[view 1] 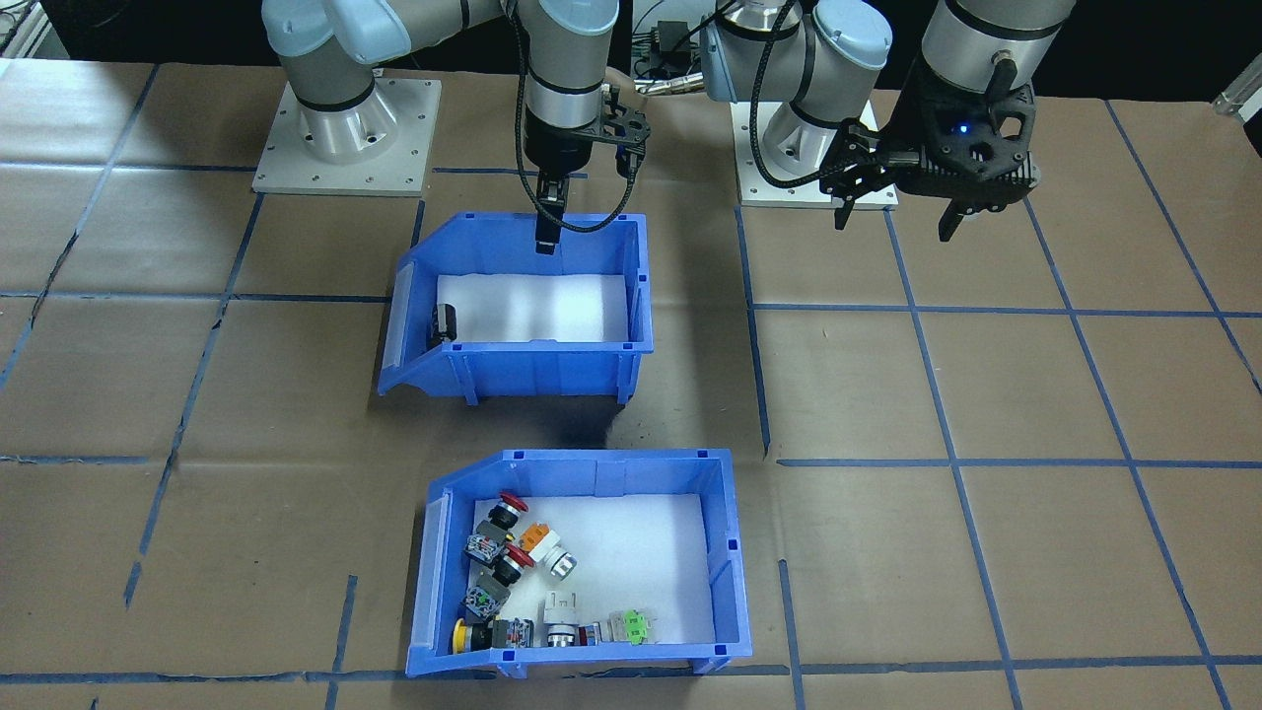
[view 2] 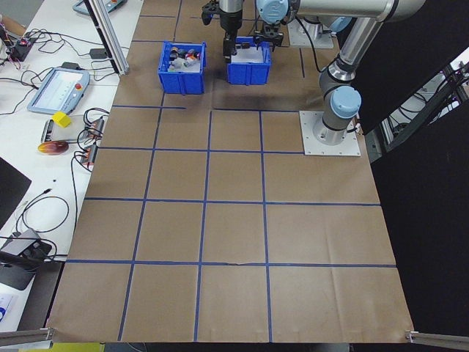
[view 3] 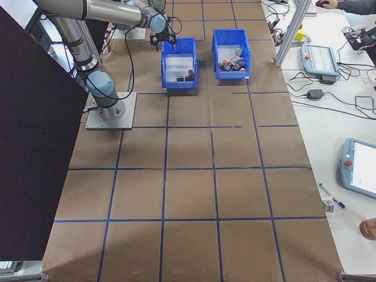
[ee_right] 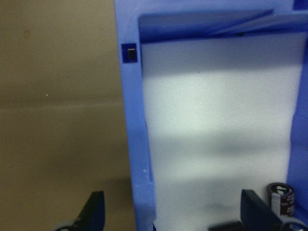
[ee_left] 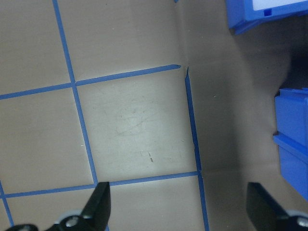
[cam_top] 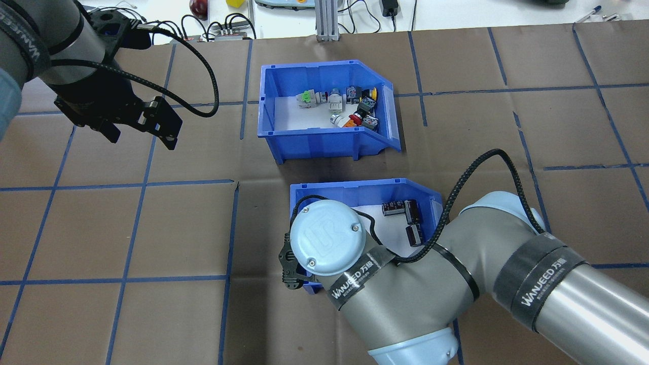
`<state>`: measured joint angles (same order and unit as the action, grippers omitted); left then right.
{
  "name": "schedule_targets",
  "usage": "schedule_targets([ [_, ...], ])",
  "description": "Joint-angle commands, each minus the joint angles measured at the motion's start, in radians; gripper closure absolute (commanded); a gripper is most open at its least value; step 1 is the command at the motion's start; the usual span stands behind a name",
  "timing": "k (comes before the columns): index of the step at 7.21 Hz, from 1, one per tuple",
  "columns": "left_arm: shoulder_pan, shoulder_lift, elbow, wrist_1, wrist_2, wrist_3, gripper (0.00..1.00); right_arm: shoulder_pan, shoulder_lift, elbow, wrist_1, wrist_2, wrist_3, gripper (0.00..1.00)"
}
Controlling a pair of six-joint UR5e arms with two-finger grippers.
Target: Place button box in front
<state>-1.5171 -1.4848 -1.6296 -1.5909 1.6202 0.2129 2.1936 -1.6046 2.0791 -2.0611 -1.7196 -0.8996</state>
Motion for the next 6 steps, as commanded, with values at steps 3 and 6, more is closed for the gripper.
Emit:
schedule_targets([
  [3,0.000,0.000,-0.003,-0.001,0.001,0.002,0.01,-0.261,-0.064,-0.188,0.222,0.035,0.001,0.00],
  [6,0.000,0.000,-0.003,-0.001,0.001,0.002,0.01,-0.533,-0.054,-0.364,0.436,0.139,0.250,0.00],
])
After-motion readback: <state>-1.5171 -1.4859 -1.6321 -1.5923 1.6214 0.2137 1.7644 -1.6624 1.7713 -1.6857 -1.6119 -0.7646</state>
